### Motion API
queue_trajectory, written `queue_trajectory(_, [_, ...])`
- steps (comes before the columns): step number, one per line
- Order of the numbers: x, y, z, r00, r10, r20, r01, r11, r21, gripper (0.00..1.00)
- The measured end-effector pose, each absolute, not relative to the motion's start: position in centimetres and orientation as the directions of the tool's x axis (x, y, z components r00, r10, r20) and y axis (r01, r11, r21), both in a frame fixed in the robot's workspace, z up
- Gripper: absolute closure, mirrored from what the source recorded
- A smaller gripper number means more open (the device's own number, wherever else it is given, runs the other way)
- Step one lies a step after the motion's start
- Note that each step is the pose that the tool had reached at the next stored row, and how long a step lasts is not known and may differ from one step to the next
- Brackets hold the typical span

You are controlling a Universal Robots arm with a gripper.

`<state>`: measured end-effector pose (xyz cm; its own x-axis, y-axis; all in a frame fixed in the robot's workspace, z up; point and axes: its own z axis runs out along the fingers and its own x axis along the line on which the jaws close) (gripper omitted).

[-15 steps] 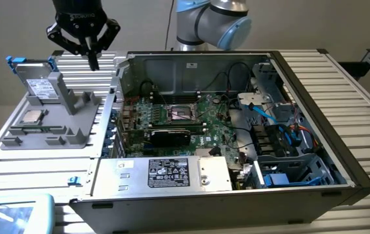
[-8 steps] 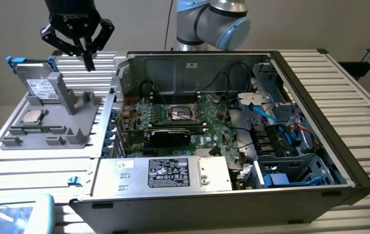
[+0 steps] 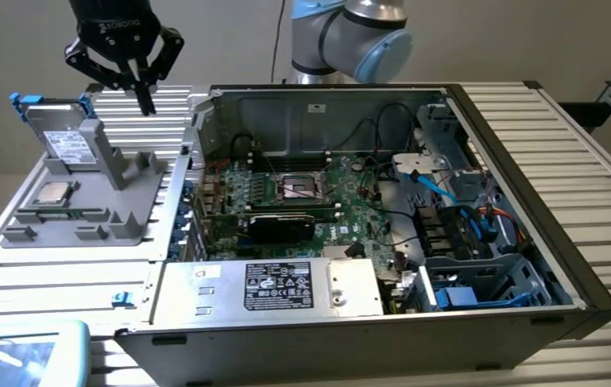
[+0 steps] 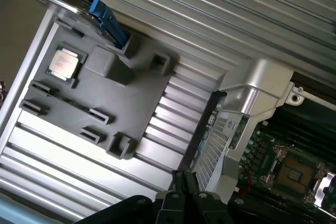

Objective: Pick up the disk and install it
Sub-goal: 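Reach for the disk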

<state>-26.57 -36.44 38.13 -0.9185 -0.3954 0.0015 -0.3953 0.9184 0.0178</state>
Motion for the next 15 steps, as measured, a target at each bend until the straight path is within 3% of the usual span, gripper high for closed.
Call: queue_trajectory(15, [-30.7,-33.2,38.1,-0.918,-0.397,0.010,-0.397,0.918,-0.001,0.89])
